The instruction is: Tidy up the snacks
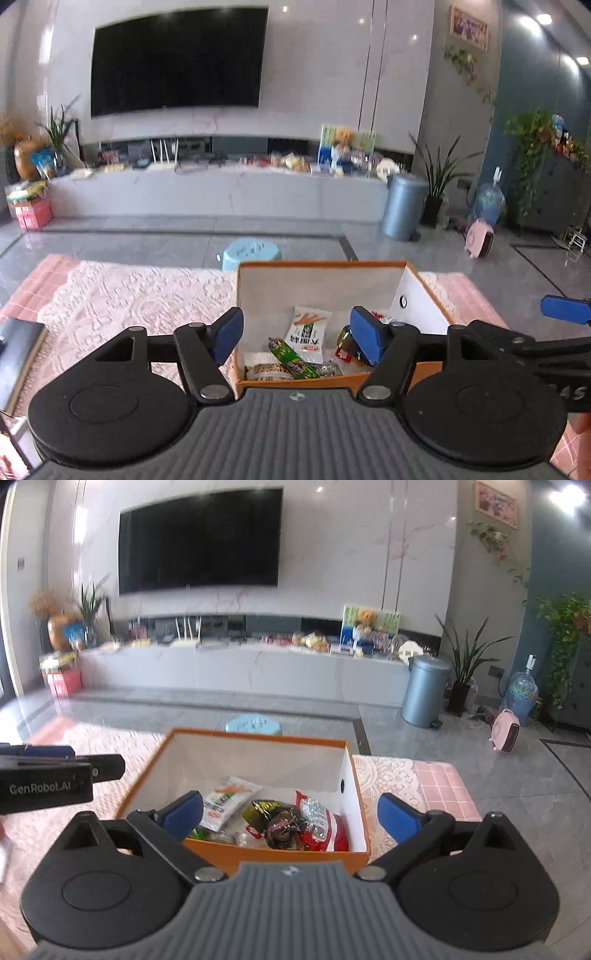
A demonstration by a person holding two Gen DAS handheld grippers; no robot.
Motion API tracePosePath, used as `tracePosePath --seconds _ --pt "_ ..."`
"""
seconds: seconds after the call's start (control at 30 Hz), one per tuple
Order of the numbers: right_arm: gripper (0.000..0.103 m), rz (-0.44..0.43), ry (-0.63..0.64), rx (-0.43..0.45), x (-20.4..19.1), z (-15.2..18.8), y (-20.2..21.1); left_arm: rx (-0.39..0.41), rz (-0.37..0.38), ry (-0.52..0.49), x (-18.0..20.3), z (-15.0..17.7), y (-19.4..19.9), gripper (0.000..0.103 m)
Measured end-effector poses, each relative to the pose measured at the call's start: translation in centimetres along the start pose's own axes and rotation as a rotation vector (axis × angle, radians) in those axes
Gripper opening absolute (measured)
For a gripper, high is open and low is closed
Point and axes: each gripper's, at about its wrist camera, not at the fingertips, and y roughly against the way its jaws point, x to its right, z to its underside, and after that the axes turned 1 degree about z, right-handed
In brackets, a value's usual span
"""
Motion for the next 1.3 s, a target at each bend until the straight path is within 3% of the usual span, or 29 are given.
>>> tracePosePath --seconds 0.1,0.37,0.57,0.8,1.07,1.3 --pt "0.099 -0.009 -0.038 0.060 0.1 0.6 3.0 0.052 -0.004 -0.011 0.3 0.6 2.2 0.087" --pt "0.099 -0.006 -0.080 0.185 -1.1 3.5 9.1 0.133 -0.060 -0.084 1.0 3.2 5.8 0.088" --pt "0.099 0.012 -0.079 0.219 -2.4 6.3 11.5 0.090 -0.069 -0.082 0.8 5.3 6.5 0.089" --pt "0.099 0.030 -0.080 0.136 -3.5 9.4 11.4 -0.040 -0.028 -0.031 -0.4 7.7 5.5 0.089" --pt "0.099 0.059 -0.094 0.047 -3.4 11.3 9.0 -0.088 -0.050 -0.096 0.7 9.9 4.1 0.089" --pt "0.099 0.069 -0.084 0.040 -3.1 11.8 7.6 -0.119 -0.040 -0.090 0.7 10.8 3.2 0.089"
